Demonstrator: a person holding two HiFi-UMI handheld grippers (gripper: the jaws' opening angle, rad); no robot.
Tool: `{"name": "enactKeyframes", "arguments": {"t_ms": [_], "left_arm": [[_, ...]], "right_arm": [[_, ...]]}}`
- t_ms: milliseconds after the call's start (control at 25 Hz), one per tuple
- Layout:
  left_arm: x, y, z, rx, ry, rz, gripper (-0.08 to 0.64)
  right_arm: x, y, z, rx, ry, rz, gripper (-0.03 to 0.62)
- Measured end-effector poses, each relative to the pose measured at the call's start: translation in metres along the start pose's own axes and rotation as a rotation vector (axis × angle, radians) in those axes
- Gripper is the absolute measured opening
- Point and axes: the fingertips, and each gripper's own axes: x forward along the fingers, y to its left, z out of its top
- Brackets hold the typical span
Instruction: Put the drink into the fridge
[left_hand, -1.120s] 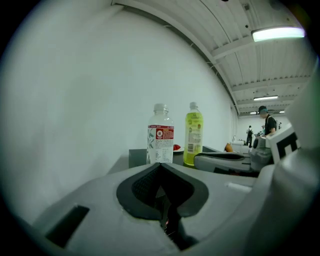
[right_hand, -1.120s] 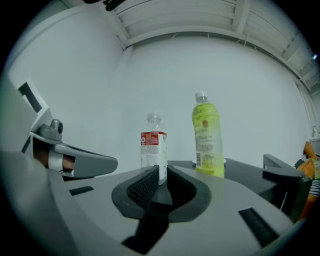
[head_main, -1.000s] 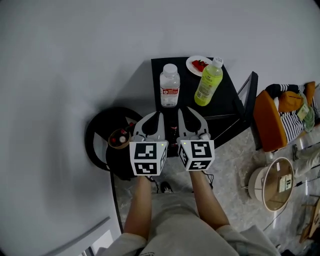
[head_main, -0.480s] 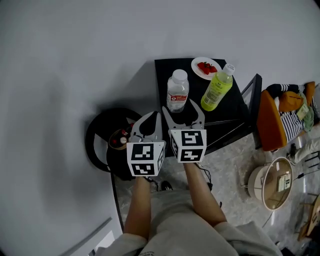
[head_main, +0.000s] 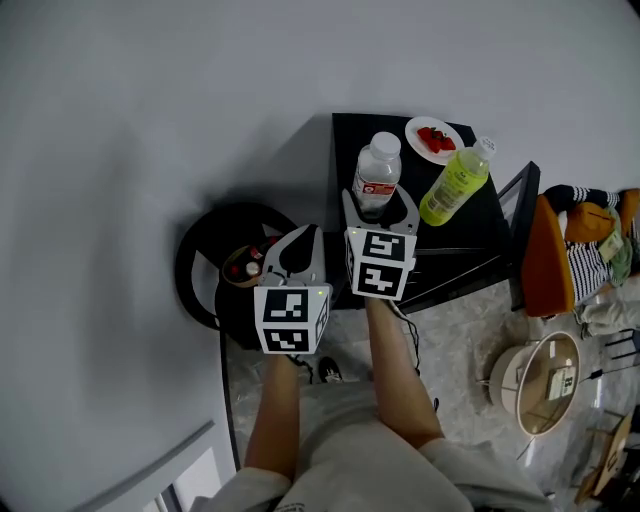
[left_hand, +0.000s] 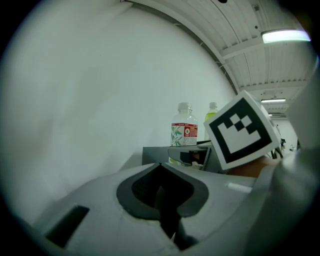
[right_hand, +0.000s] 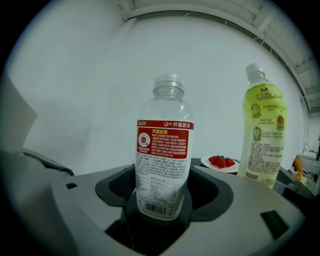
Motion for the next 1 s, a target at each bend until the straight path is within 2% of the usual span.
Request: {"name": "enactKeyframes", "arguments": {"t_ms": [200, 400, 1000], "left_arm": [[-0.011, 0.006, -0.007, -0.021, 0.008, 0.049, 0.008], [-0.019, -0.005, -0.015, -0.042, 0.014, 0.089, 0.009], [-0.028, -0.1, -0.037, -0.072, 0.035, 0.206, 0.009]], "right_arm": [[-0.01, 0.002, -0.002, -0.017, -0.013, 0.04, 0.299], [-0.026, 0.002, -0.003, -0.042, -0.033, 0.102, 0.299], [-0.082, -0.034, -0.02, -0.045, -0.077, 0.335, 0.299]]}}
